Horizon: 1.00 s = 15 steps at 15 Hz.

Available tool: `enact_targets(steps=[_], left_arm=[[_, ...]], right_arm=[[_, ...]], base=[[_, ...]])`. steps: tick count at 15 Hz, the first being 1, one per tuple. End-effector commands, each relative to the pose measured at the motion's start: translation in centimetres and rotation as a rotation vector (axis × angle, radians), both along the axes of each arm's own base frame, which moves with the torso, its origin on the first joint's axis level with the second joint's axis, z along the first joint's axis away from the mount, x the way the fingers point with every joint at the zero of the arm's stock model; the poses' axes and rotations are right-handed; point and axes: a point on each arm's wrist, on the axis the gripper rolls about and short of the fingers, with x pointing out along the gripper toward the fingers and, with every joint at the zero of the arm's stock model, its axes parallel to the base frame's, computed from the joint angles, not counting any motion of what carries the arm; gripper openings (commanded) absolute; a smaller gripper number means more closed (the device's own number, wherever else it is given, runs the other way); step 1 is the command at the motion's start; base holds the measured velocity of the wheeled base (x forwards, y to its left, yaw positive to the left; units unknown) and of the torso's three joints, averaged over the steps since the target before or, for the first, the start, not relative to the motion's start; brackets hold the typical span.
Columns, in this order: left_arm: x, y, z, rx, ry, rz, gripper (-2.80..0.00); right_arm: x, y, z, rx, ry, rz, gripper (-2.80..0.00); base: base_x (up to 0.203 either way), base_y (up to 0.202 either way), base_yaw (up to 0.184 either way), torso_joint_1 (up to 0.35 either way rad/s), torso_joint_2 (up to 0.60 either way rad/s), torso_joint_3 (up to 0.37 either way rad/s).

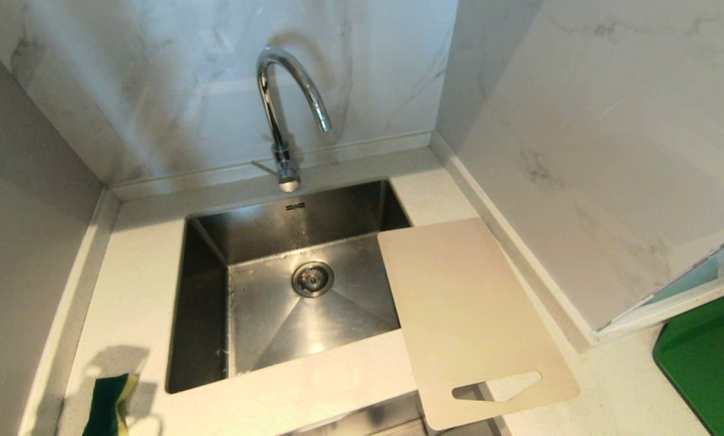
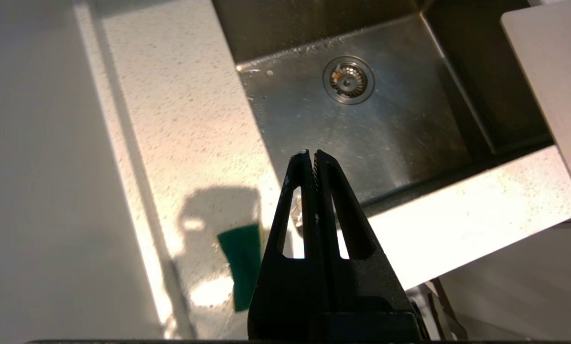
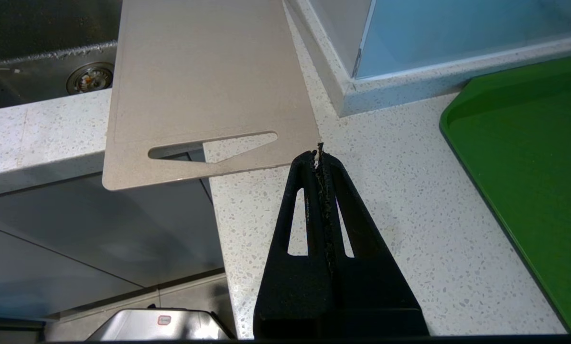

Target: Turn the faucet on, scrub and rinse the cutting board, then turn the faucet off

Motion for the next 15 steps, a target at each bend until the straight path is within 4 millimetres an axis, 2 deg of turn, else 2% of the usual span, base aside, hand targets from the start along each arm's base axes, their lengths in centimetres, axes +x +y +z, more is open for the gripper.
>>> enact_targets(steps=[1, 6, 8, 11, 15], left_arm=[[-3.0, 0.0, -0.7, 0.005, -0.074, 0.024, -2.80], [-9.1, -0.4, -2.0, 0.033, -0.200, 0.032, -2.80], [-10.8, -0.6, -3.2, 0.063, -0.236, 0.029, -2.80], [-11.3, -0.6, -6.2, 0.082, -0.209, 0.030, -2.80], [-10.7, -0.5, -7.5, 0.087, -0.195, 0.035, -2.80]], right_arm=[[0.0, 0.0, 0.0, -0.001, 0.000, 0.001, -2.80], [0.0, 0.0, 0.0, -0.001, 0.000, 0.001, -2.80], [0.0, 0.0, 0.0, -0.001, 0.000, 0.001, -2.80], [0.0, 0.0, 0.0, -0.001, 0.000, 0.001, -2.80], [0.0, 0.0, 0.0, -0.001, 0.000, 0.001, -2.80]], base=[[0.000, 0.000, 0.000, 0.000, 0.00, 0.000], [0.000, 0.000, 0.000, 0.000, 0.00, 0.000], [0.000, 0.000, 0.000, 0.000, 0.00, 0.000], [0.000, 0.000, 0.000, 0.000, 0.00, 0.000], [0.000, 0.000, 0.000, 0.000, 0.00, 0.000]])
